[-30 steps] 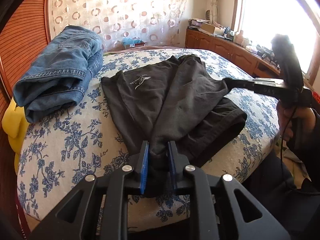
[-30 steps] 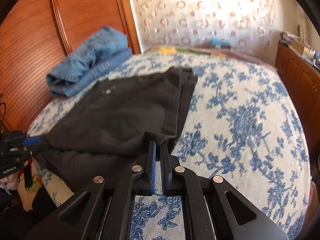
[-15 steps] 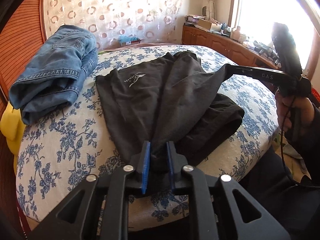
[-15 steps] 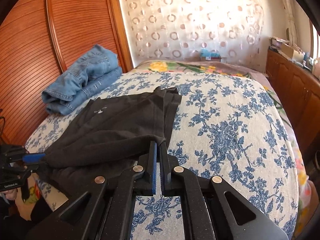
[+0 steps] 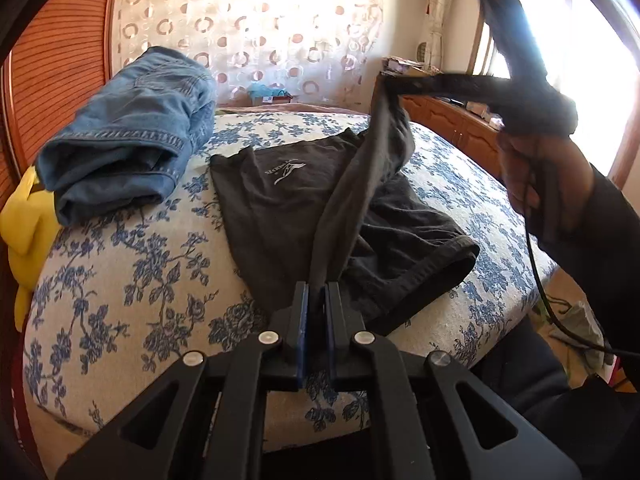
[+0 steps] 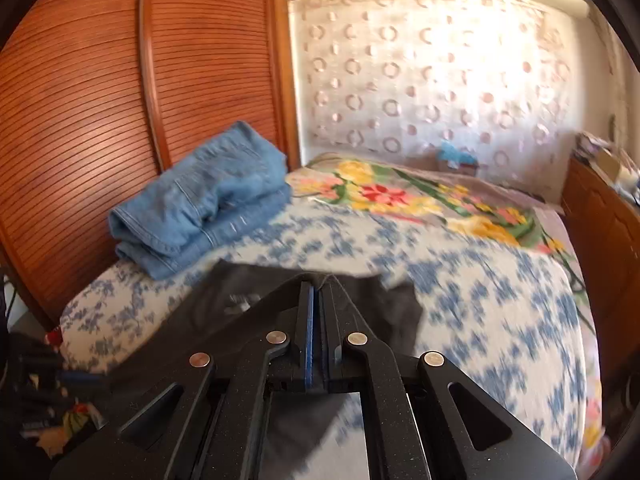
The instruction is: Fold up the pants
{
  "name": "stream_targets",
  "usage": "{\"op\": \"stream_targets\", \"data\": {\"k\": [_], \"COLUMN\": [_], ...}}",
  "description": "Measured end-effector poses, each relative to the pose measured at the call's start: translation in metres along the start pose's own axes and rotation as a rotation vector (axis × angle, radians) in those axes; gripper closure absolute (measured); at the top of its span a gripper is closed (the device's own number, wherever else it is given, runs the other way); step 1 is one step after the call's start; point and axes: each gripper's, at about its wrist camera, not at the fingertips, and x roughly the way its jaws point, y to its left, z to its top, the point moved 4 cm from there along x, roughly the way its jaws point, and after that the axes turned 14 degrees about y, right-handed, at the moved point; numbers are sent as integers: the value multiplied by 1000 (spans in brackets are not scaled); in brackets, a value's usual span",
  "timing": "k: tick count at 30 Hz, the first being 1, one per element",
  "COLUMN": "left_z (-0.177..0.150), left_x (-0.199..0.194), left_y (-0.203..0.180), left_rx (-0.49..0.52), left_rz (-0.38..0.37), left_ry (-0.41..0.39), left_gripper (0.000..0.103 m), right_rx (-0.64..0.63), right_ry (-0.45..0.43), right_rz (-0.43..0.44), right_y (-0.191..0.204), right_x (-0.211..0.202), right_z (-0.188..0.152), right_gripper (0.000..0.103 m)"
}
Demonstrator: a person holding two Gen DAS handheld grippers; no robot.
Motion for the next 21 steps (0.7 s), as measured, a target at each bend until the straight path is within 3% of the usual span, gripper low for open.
{"op": "stream_targets", "data": {"k": [11, 21], "left_z": [-12, -19], "left_x": [4, 4], "left_y": [9, 12], "left_rx": [-39, -47], "left_rz": [-27, -40], "left_ry": [5, 20], "left_gripper": [98, 96], "right_rx": [-131, -150], "right_ry": [58, 119], "right_rz": [66, 98], "right_y": [56, 79], "right_x": [68, 97], "right_z": [68, 77], "right_gripper": [103, 103]}}
